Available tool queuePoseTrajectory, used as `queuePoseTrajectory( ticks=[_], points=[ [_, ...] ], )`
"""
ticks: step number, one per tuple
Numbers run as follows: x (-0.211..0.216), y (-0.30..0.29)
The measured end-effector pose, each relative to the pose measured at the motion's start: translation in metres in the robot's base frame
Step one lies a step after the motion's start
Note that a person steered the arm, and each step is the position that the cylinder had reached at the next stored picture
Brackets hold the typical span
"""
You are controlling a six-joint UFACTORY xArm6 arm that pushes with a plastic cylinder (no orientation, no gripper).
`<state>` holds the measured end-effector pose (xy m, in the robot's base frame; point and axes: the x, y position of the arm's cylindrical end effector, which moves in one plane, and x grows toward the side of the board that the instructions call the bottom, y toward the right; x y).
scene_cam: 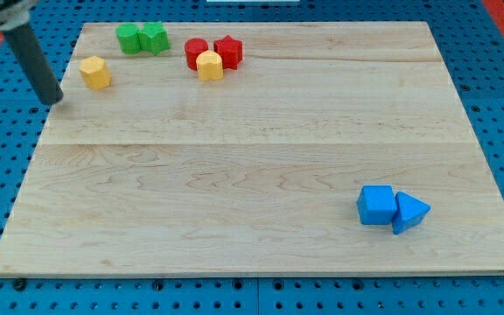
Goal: Move the yellow hexagon to the left of the yellow heart
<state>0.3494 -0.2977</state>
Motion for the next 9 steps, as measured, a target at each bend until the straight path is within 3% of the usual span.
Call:
queuePoseTrajectory(
  ticks=[1,2,3,4,6,9],
  points=[
    [-0.036,-0.002],
    [-0.032,0.095],
    [-0.031,0.149],
    [-0.007,0.128],
    [-0.007,0.178],
    [-0.021,0.183]
  ],
)
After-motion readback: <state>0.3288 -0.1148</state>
